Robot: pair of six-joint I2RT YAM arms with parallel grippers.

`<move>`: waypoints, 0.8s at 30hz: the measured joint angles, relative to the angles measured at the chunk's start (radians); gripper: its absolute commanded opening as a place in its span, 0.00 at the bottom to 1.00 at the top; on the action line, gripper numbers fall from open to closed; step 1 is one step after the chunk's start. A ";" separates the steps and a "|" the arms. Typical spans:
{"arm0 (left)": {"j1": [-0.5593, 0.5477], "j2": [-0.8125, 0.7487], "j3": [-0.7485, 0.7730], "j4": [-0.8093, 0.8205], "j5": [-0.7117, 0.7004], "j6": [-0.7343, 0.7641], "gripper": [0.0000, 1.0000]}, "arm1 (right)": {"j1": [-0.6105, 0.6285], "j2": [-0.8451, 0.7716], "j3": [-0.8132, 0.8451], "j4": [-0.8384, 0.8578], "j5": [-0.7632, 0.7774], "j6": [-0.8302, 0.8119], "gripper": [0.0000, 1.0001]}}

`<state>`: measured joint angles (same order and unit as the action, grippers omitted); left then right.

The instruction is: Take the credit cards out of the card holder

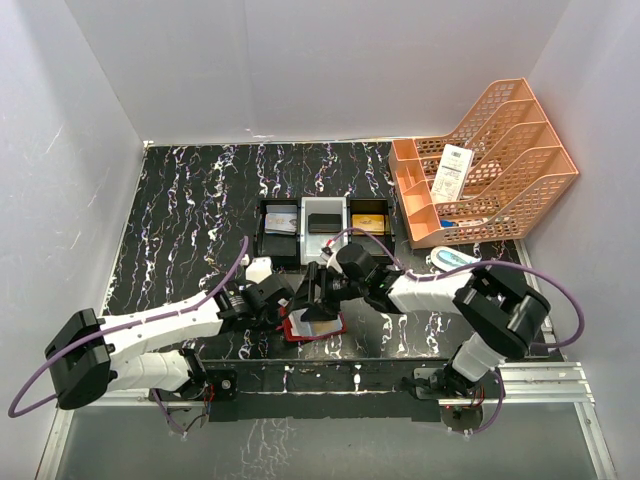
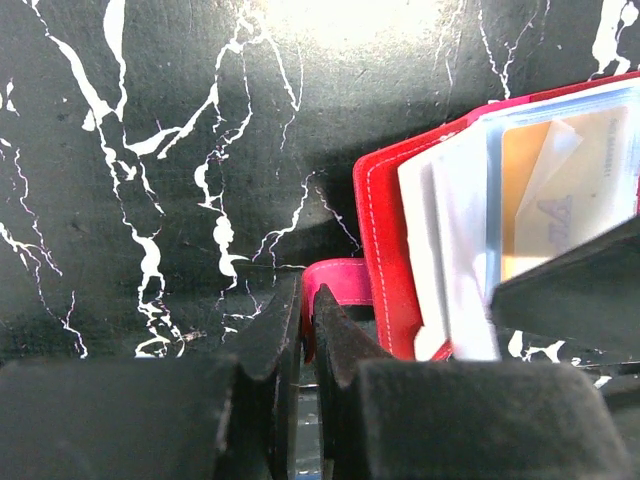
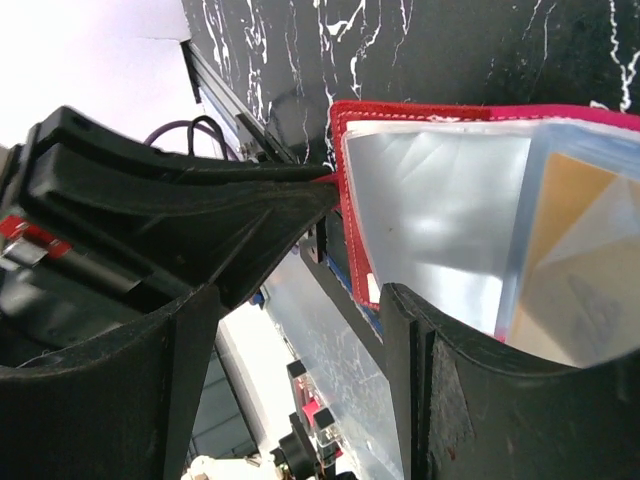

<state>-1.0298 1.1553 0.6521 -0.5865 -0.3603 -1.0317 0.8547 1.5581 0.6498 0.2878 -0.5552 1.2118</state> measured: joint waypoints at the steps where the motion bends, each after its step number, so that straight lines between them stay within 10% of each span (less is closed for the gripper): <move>1: 0.000 -0.003 0.000 0.002 0.000 -0.001 0.00 | 0.008 0.015 0.001 0.019 -0.002 0.007 0.64; 7: 0.000 -0.010 0.000 -0.001 -0.002 -0.011 0.00 | 0.041 0.111 0.003 0.060 0.001 0.033 0.63; 15: 0.000 -0.066 -0.021 -0.025 -0.003 -0.044 0.36 | 0.045 0.134 0.014 0.042 0.018 0.025 0.56; 24: 0.000 -0.170 -0.001 -0.074 -0.001 -0.080 0.42 | 0.045 0.130 0.014 0.000 0.083 0.018 0.44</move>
<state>-1.0298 0.9855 0.6510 -0.6601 -0.3614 -1.1118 0.8997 1.6878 0.6640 0.2874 -0.4721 1.2301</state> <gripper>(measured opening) 0.458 0.487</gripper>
